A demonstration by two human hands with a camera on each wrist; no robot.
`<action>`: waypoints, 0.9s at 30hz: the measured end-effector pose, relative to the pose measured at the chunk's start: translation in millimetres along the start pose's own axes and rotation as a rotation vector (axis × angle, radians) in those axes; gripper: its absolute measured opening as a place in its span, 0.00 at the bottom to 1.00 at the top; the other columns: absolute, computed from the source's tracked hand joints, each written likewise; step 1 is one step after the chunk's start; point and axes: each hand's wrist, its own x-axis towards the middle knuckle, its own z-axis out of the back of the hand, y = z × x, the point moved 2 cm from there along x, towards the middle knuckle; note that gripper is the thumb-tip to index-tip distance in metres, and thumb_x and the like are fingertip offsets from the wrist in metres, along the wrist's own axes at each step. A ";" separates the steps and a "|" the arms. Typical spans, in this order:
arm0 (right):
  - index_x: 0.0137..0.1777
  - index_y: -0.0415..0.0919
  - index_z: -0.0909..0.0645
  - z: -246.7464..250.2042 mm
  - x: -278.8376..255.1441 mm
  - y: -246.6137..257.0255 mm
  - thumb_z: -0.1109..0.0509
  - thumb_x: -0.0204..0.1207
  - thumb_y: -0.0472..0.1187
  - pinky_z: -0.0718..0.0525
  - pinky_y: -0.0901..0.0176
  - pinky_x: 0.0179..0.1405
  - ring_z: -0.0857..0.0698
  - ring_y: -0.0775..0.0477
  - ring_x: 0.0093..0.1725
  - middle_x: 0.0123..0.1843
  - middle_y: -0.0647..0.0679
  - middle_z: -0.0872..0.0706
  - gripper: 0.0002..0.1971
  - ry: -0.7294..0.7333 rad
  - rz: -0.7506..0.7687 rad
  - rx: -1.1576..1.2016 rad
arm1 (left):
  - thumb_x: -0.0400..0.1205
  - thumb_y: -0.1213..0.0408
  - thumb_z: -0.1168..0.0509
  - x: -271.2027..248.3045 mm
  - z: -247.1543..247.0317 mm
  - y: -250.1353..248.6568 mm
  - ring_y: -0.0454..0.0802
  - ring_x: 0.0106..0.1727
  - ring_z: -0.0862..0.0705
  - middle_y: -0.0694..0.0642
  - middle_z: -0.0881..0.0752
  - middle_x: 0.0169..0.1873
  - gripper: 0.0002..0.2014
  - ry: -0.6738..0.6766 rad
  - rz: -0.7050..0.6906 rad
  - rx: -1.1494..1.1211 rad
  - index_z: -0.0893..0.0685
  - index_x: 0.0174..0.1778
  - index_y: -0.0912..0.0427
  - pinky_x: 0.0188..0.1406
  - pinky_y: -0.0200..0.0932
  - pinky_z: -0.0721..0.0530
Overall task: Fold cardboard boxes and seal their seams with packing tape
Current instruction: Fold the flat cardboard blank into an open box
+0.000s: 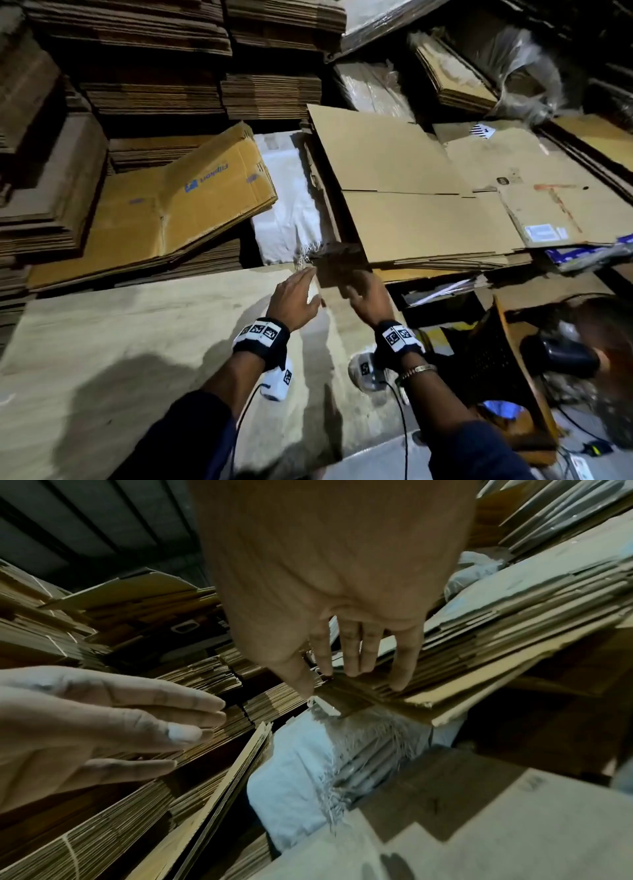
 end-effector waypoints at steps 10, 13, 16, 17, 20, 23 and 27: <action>0.84 0.38 0.31 39.4 124.5 -59.7 0.25 0.75 0.66 0.31 0.40 0.84 0.37 0.33 0.87 0.85 0.33 0.31 0.45 0.042 -0.046 -0.276 | 0.94 0.40 0.55 129.4 -48.7 -65.7 0.58 0.89 0.35 0.57 0.35 0.89 0.33 0.193 0.299 -0.398 0.40 0.92 0.54 0.85 0.50 0.38; 0.91 0.41 0.46 35.3 142.4 -69.1 0.26 0.74 0.70 0.45 0.35 0.87 0.49 0.34 0.91 0.92 0.34 0.49 0.55 0.196 -0.059 -0.382 | 0.93 0.38 0.57 157.8 -53.9 -72.9 0.59 0.90 0.37 0.59 0.36 0.90 0.35 0.216 0.337 -0.404 0.41 0.92 0.55 0.86 0.53 0.40; 0.90 0.38 0.45 32.9 151.3 -72.5 0.25 0.73 0.68 0.39 0.33 0.86 0.46 0.30 0.90 0.90 0.31 0.45 0.55 0.242 -0.061 -0.388 | 0.93 0.39 0.55 183.6 -57.2 -72.8 0.61 0.89 0.35 0.61 0.34 0.88 0.35 0.196 0.356 -0.384 0.37 0.91 0.59 0.85 0.52 0.38; 0.88 0.37 0.40 34.1 153.1 -70.7 0.24 0.72 0.68 0.33 0.35 0.84 0.40 0.29 0.88 0.88 0.29 0.39 0.53 0.243 -0.064 -0.366 | 0.93 0.39 0.52 189.1 -56.5 -72.6 0.62 0.87 0.33 0.61 0.31 0.87 0.35 0.177 0.345 -0.373 0.35 0.90 0.60 0.84 0.53 0.35; 0.70 0.39 0.26 51.3 155.2 -61.0 0.24 0.69 0.66 0.17 0.43 0.61 0.18 0.29 0.68 0.68 0.34 0.18 0.39 0.242 -0.079 -0.277 | 0.92 0.41 0.42 197.8 -52.9 -80.3 0.62 0.79 0.22 0.62 0.22 0.80 0.32 0.141 0.300 -0.364 0.26 0.83 0.63 0.77 0.54 0.23; 0.66 0.46 0.21 77.4 149.0 -49.6 0.25 0.62 0.62 0.15 0.48 0.49 0.12 0.35 0.53 0.55 0.44 0.11 0.33 0.298 -0.145 -0.020 | 0.82 0.27 0.40 205.1 -41.7 -93.0 0.60 0.71 0.16 0.58 0.15 0.73 0.37 0.072 0.284 -0.385 0.21 0.76 0.53 0.70 0.58 0.16; 0.60 0.49 0.14 92.8 121.5 -33.7 0.23 0.64 0.50 0.10 0.41 0.52 0.08 0.37 0.51 0.50 0.46 0.07 0.23 0.394 -0.152 0.315 | 0.80 0.25 0.40 206.9 -15.0 -106.3 0.62 0.81 0.25 0.64 0.26 0.83 0.49 0.096 0.328 -0.427 0.35 0.88 0.59 0.75 0.63 0.19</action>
